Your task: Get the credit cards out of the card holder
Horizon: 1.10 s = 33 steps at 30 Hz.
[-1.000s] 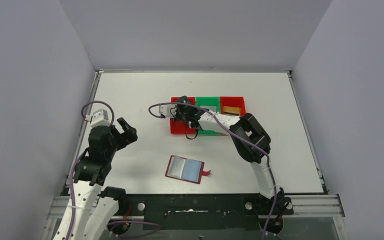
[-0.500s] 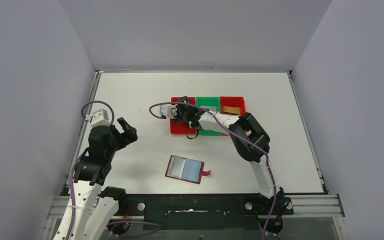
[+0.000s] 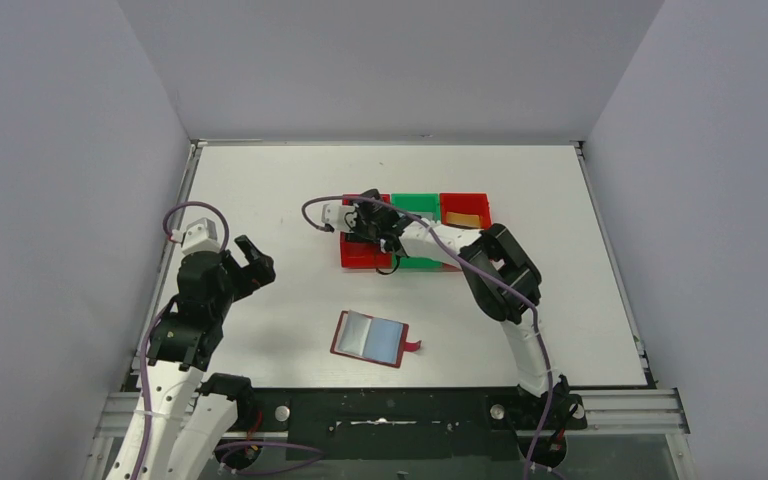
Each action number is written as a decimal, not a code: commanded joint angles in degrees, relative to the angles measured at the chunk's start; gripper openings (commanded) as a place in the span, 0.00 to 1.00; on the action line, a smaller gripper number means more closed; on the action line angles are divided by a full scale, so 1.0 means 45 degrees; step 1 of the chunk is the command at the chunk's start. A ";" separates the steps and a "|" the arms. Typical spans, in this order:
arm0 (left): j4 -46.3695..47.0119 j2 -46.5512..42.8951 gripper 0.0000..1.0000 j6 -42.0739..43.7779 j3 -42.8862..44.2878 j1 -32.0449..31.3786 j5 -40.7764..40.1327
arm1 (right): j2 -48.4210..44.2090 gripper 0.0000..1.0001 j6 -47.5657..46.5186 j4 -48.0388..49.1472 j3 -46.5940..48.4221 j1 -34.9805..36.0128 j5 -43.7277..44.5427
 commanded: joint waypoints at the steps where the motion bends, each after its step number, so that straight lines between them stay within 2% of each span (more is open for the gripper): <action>1: 0.0769 -0.0099 0.92 0.0297 0.0004 0.0103 0.0181 | -0.0615 0.51 0.0729 0.0163 0.0648 -0.0214 -0.0328; 4: 0.0774 -0.0103 0.92 0.0304 -0.0014 0.0098 0.0210 | -0.0689 0.59 0.1182 -0.0046 0.0816 -0.0333 -0.0739; 10: 0.0793 -0.0121 0.92 0.0302 -0.0007 0.0098 0.0218 | -0.0809 0.65 0.1900 -0.0118 0.0921 -0.0472 -0.1095; 22: 0.0794 -0.0117 0.92 0.0302 -0.0031 0.0098 0.0247 | -0.0884 0.70 0.2576 -0.0137 0.1047 -0.0587 -0.0974; 29: 0.0875 -0.0111 0.92 0.0336 -0.0068 0.0117 0.0353 | -0.1061 0.75 0.4176 -0.0666 0.1523 -0.0776 -0.1376; 33: 0.0872 -0.0081 0.92 0.0341 -0.0064 0.0142 0.0399 | -0.1394 0.74 0.5638 -0.0942 0.1587 -0.0907 -0.2121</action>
